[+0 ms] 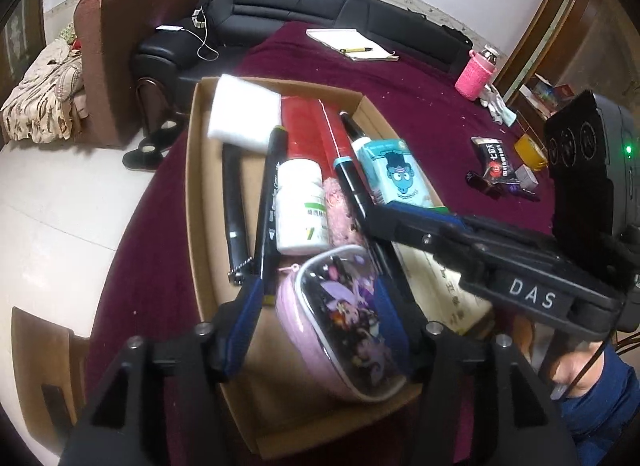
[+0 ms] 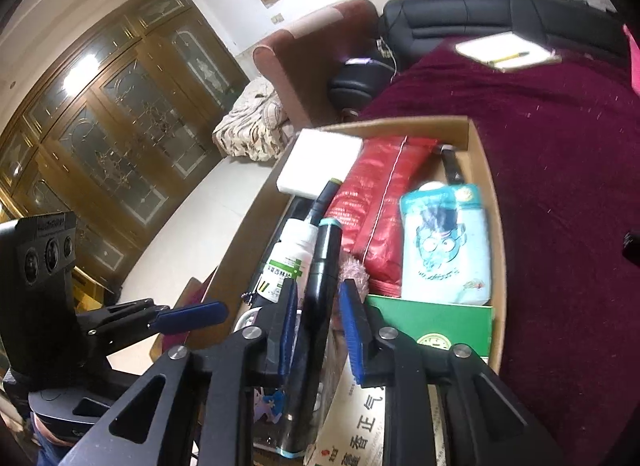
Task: Organize objects
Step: 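Open the left gripper to drop the bottle while the right drops the marker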
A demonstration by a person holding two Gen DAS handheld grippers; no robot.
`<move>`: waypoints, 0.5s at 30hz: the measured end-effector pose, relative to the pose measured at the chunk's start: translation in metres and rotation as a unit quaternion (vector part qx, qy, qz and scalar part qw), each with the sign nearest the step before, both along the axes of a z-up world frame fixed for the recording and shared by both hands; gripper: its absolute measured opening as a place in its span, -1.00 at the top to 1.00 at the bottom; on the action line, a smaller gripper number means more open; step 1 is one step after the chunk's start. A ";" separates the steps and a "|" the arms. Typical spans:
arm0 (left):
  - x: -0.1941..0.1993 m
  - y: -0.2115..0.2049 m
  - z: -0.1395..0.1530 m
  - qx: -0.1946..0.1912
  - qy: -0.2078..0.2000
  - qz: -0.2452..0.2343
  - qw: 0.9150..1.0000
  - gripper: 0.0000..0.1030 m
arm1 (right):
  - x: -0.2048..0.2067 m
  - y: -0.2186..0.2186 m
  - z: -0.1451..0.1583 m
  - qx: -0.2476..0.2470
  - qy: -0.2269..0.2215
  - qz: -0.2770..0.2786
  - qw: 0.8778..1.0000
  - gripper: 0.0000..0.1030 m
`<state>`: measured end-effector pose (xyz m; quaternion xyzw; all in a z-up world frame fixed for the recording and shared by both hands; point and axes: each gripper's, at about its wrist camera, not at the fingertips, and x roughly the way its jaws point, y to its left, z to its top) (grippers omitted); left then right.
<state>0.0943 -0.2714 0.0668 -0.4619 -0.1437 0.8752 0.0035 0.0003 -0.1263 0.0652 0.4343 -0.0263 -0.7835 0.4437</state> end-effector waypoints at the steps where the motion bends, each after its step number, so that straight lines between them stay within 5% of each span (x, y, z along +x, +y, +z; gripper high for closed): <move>1: 0.002 0.000 0.001 0.000 0.002 0.001 1.000 -0.14 | 0.001 0.002 0.003 -0.003 0.003 -0.001 1.000 0.46; 15: 0.013 0.008 0.009 0.010 0.015 0.013 1.000 -0.16 | -0.008 0.049 0.008 -0.032 -0.023 -0.035 0.999 0.27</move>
